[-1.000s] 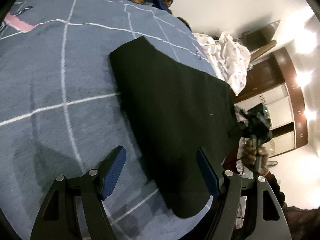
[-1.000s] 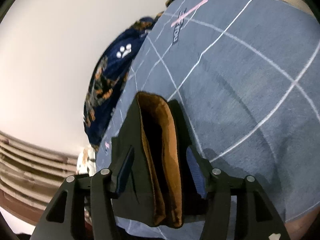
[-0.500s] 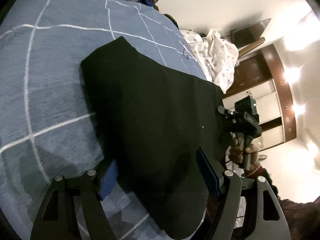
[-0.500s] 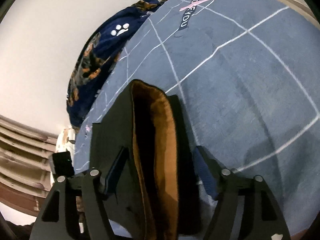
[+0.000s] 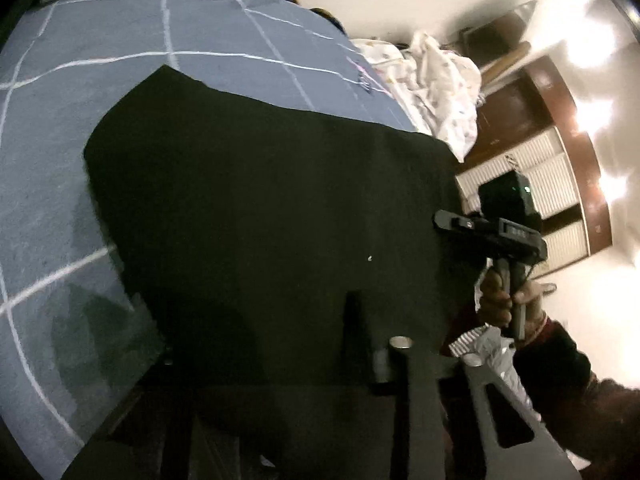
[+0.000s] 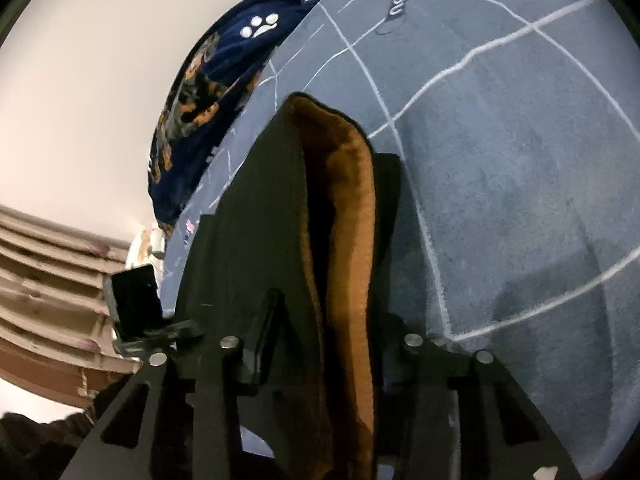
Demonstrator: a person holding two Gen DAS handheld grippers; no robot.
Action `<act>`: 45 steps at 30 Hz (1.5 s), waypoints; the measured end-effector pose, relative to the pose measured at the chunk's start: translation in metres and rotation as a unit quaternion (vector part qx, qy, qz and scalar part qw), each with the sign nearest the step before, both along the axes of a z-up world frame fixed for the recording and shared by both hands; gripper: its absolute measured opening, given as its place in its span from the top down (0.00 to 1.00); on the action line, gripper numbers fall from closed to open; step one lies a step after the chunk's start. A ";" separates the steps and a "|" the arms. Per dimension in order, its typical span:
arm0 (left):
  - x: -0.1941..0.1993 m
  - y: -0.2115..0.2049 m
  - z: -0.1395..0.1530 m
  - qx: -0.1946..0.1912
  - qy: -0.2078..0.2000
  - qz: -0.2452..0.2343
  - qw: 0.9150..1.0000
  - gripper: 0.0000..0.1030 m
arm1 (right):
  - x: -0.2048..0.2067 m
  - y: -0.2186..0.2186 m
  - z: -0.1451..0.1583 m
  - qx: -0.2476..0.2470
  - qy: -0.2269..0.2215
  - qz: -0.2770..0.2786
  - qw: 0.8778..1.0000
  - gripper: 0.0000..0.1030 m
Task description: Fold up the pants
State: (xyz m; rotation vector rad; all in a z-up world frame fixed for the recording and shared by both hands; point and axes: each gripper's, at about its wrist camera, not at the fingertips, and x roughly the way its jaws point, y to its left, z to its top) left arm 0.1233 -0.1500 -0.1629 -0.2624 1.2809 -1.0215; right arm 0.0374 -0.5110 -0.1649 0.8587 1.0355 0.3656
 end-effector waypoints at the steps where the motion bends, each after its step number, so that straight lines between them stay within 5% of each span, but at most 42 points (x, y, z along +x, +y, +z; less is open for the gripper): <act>1: -0.001 0.002 0.001 -0.001 0.001 0.004 1.000 0.80 | -0.001 0.001 0.001 0.004 -0.003 -0.004 1.000 0.69; 9: -0.011 0.041 0.035 -0.008 -0.030 0.035 0.999 0.87 | 0.001 0.041 0.007 0.083 -0.029 0.000 0.996 0.75; 17: -0.011 0.165 0.072 0.001 -0.058 0.155 0.986 0.87 | 0.043 0.151 0.001 0.161 -0.036 0.069 0.984 0.75; 24: -0.014 0.237 0.021 0.056 -0.029 0.229 0.971 0.79 | 0.078 0.243 -0.022 0.117 -0.010 0.128 0.985 0.72; 28: -0.020 0.249 0.009 0.044 -0.030 0.256 0.965 0.57 | 0.069 0.220 -0.017 0.123 -0.005 0.072 0.990 0.64; 31: -0.022 0.252 0.008 0.048 -0.043 0.259 0.964 0.55 | 0.040 0.189 -0.004 0.143 -0.024 0.021 0.989 0.64; 36: -0.026 0.269 0.017 0.048 -0.058 0.283 0.956 0.53 | -0.006 0.187 0.032 0.124 -0.053 0.037 0.990 0.64; 41: -0.034 0.277 0.027 0.059 -0.072 0.301 0.949 0.51 | -0.024 0.203 0.023 0.107 -0.028 0.054 0.992 0.64; 45: -0.038 0.276 0.031 0.050 -0.076 0.302 0.949 0.40 | -0.020 0.206 0.009 0.109 -0.004 0.041 0.993 0.64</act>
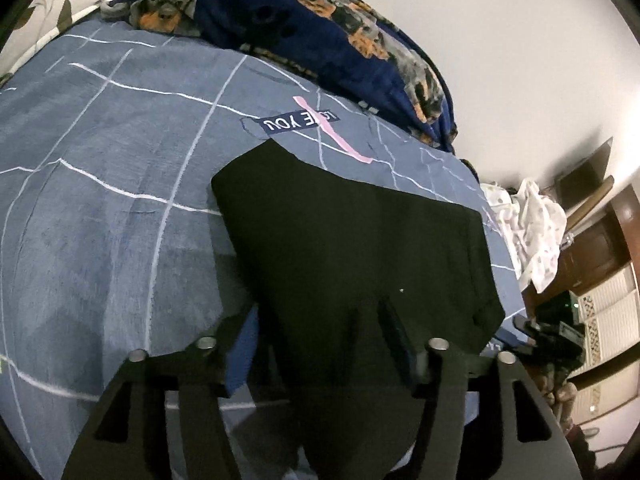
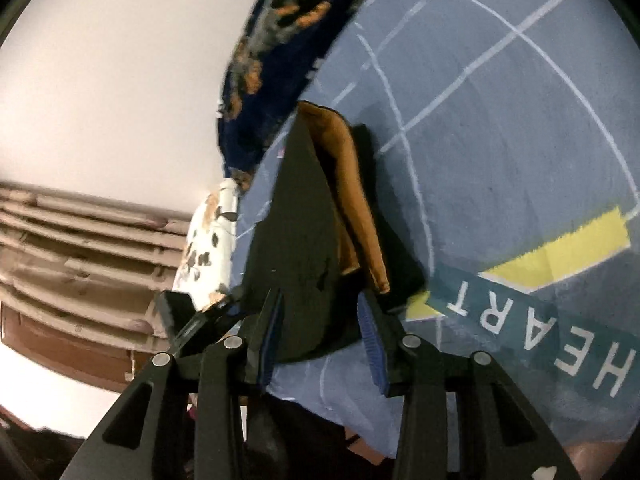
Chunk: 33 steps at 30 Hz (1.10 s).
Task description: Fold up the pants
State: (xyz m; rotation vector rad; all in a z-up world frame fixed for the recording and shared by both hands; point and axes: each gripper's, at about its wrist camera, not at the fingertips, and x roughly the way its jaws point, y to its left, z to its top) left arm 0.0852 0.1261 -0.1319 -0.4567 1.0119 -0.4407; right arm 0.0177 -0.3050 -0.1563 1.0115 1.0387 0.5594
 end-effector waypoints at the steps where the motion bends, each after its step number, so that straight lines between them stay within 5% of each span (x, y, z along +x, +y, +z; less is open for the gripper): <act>1: -0.002 0.000 0.001 -0.001 -0.003 0.000 1.000 0.40 | 0.001 0.000 -0.001 0.001 0.002 -0.002 1.000 0.64; 5: -0.004 0.001 0.004 -0.002 -0.002 0.002 1.000 0.40 | 0.008 0.005 -0.002 0.001 0.008 -0.012 1.000 0.68; 7: -0.007 0.003 0.005 -0.004 -0.002 0.003 1.000 0.40 | 0.011 0.007 -0.004 -0.007 0.018 -0.020 1.000 0.88; 13: -0.010 0.001 0.006 0.004 -0.003 -0.001 1.000 0.39 | -0.003 0.007 0.017 0.037 -0.008 -0.034 0.999 0.88; 21: -0.013 -0.007 0.000 0.015 0.001 -0.013 1.000 0.35 | -0.013 -0.002 -0.037 0.075 0.071 -0.060 0.993 0.90; 29: -0.013 -0.010 -0.011 0.014 0.028 -0.019 0.999 0.34 | -0.012 -0.007 -0.012 0.031 0.056 -0.059 0.996 0.84; 31: -0.014 -0.008 -0.010 0.012 0.026 -0.016 0.999 0.34 | -0.013 -0.016 0.001 0.005 0.046 -0.068 0.997 0.77; 33: -0.013 -0.005 -0.011 0.003 0.030 -0.012 0.999 0.34 | -0.013 -0.024 0.008 -0.018 0.042 -0.077 0.996 0.59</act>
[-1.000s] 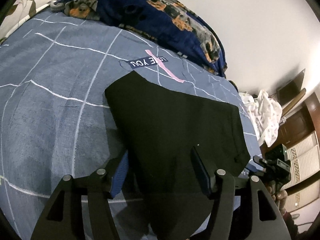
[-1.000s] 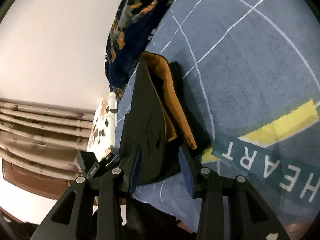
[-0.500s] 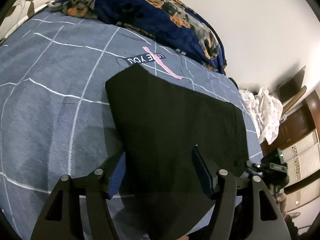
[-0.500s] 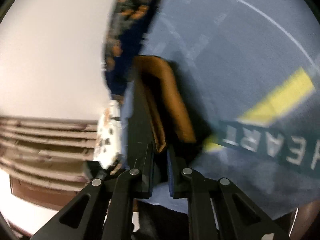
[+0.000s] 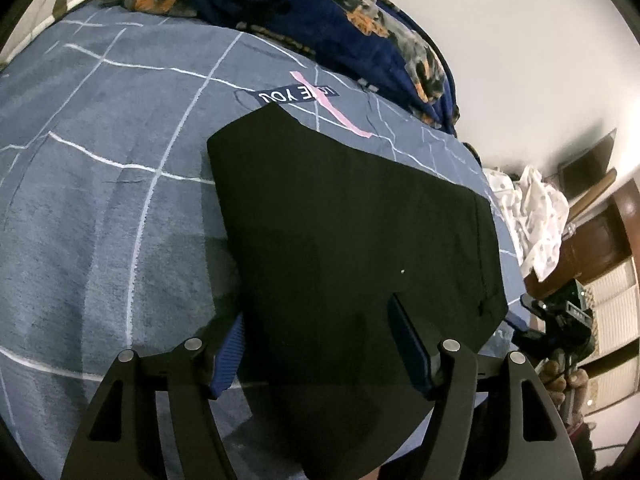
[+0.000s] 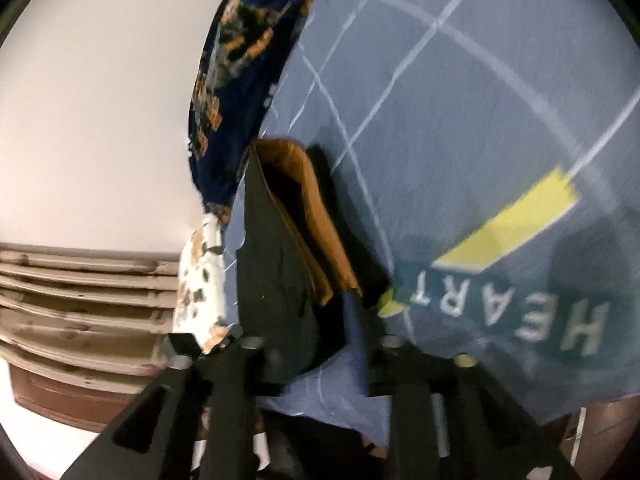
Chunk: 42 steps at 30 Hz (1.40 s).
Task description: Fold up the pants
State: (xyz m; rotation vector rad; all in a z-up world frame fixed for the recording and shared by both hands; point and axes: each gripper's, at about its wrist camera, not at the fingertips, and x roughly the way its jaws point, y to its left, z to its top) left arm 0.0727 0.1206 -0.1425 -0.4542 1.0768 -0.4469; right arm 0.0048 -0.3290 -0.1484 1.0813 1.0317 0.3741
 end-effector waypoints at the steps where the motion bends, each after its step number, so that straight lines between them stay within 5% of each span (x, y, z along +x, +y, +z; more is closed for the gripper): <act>1: 0.001 0.001 -0.001 -0.004 0.003 0.003 1.000 0.34 | 0.002 -0.002 0.001 -0.005 0.002 0.001 1.000 0.56; 9: 0.002 0.006 -0.007 -0.009 0.017 0.011 1.000 0.34 | 0.018 0.021 -0.007 0.003 0.026 0.044 0.999 0.53; 12: 0.003 0.006 -0.008 -0.008 0.019 0.012 1.000 0.34 | 0.022 0.033 -0.005 -0.018 0.030 0.063 0.997 0.71; 15: 0.003 0.008 -0.009 -0.009 0.024 0.013 1.000 0.34 | 0.024 0.037 -0.001 -0.029 0.017 0.073 0.997 0.78; 21: 0.005 0.011 -0.011 -0.017 0.032 0.022 0.999 0.33 | 0.030 0.039 -0.001 -0.037 0.005 0.090 0.995 0.79; 27: 0.006 0.020 -0.007 -0.012 0.026 0.036 0.999 0.33 | 0.038 0.054 0.003 0.036 -0.011 0.090 0.995 0.79; 33: 0.005 0.023 -0.011 -0.022 0.036 0.042 0.998 0.33 | 0.030 0.032 -0.021 0.020 0.020 0.061 0.998 0.81; 42: 0.005 0.011 -0.010 0.000 0.027 0.021 0.999 0.31 | 0.028 0.032 -0.018 0.014 0.009 0.057 0.998 0.82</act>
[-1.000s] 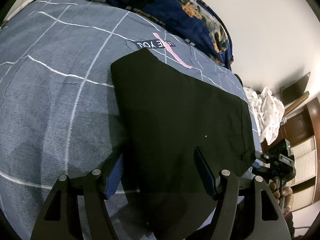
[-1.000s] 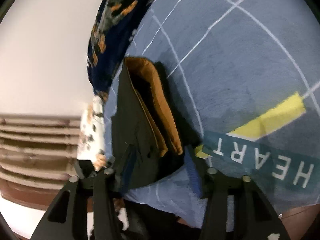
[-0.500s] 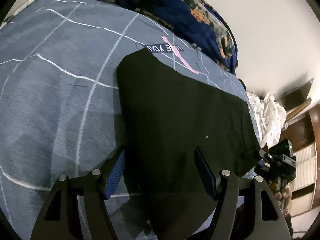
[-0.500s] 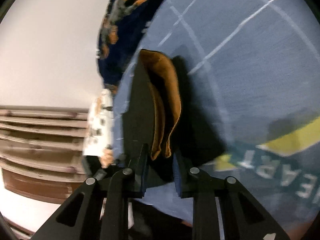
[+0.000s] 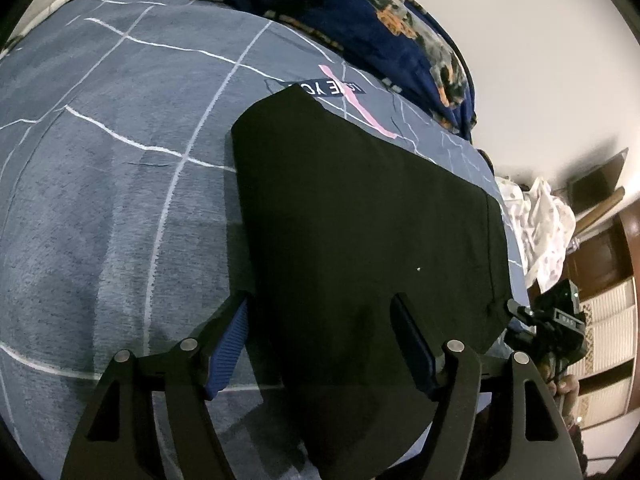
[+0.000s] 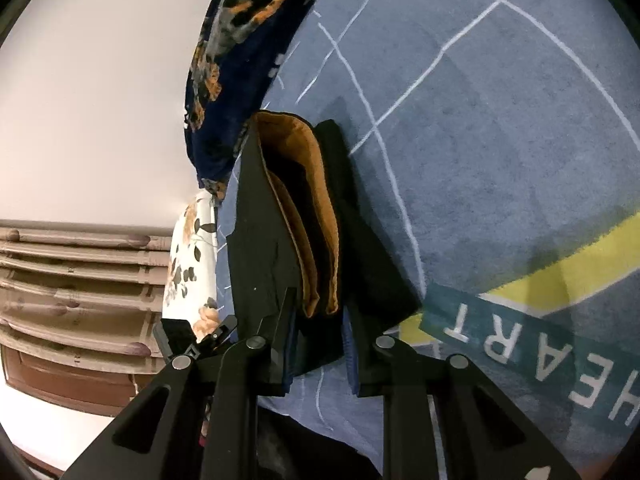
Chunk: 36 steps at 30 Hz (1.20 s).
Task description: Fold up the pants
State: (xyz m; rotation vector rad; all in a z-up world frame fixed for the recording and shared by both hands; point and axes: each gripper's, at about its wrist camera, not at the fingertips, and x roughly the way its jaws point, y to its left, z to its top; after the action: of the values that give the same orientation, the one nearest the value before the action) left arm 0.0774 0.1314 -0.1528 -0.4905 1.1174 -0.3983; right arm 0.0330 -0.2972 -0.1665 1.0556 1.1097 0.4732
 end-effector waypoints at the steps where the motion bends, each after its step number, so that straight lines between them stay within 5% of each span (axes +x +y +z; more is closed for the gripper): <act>1: 0.000 0.000 -0.001 -0.002 -0.001 0.001 1.000 0.30 | 0.000 0.000 -0.004 0.003 0.004 -0.004 1.000 0.82; 7: 0.000 -0.001 -0.001 0.001 -0.005 -0.003 1.000 0.30 | 0.003 0.001 0.004 -0.021 -0.004 0.007 1.000 0.76; 12: -0.001 0.001 0.002 -0.001 -0.010 0.000 1.000 0.30 | 0.015 -0.001 0.038 -0.111 -0.047 0.025 0.992 0.43; 15: -0.002 0.005 0.010 -0.003 -0.033 0.004 0.999 0.30 | 0.030 -0.002 0.041 -0.128 -0.060 0.044 0.989 0.40; 21: 0.002 0.008 0.004 0.022 -0.018 -0.002 1.000 0.30 | 0.062 0.004 0.019 -0.158 -0.040 0.088 0.983 0.39; 27: 0.003 0.006 -0.002 -0.001 -0.020 -0.029 0.999 0.29 | 0.078 0.017 0.014 -0.141 -0.050 0.132 0.980 0.39; 31: 0.008 0.006 -0.007 -0.057 -0.028 -0.059 0.996 0.15 | 0.085 0.023 0.008 -0.111 -0.048 0.152 0.981 0.39; 34: 0.014 0.001 -0.014 -0.120 -0.010 -0.096 0.988 0.15 | 0.088 0.027 0.003 -0.073 -0.039 0.167 0.982 0.39; 36: 0.017 -0.010 -0.014 -0.123 -0.011 -0.119 0.985 0.15 | 0.087 0.037 -0.002 -0.053 -0.040 0.184 0.981 0.38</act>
State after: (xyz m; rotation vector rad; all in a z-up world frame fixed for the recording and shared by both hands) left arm 0.0943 0.1218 -0.1668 -0.5696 1.1137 -0.7552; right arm 0.1200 -0.2606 -0.1686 0.7321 1.2495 0.7343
